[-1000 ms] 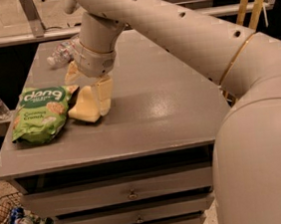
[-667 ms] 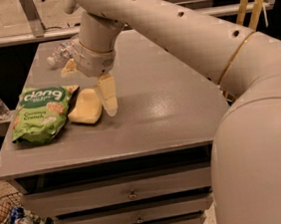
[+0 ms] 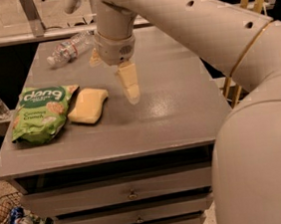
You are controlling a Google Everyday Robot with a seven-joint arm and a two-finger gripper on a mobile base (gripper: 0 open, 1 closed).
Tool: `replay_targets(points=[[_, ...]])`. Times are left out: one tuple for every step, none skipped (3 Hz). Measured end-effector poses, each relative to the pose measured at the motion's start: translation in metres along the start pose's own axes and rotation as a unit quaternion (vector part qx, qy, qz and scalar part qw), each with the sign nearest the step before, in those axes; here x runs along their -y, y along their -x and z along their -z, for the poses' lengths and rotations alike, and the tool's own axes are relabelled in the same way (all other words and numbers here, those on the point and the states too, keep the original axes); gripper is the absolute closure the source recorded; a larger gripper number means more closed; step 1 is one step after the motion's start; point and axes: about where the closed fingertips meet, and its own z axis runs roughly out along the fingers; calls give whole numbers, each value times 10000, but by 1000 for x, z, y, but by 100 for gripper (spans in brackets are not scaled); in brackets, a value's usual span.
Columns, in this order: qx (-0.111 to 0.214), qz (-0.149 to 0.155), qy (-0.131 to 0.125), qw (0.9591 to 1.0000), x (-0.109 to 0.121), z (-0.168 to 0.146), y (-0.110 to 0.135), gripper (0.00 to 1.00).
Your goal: Move sponge near green rice chip bag
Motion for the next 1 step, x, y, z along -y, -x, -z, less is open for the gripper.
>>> replay_targets(points=[[-488,-671,-1,9966,-20,15,-29,0]])
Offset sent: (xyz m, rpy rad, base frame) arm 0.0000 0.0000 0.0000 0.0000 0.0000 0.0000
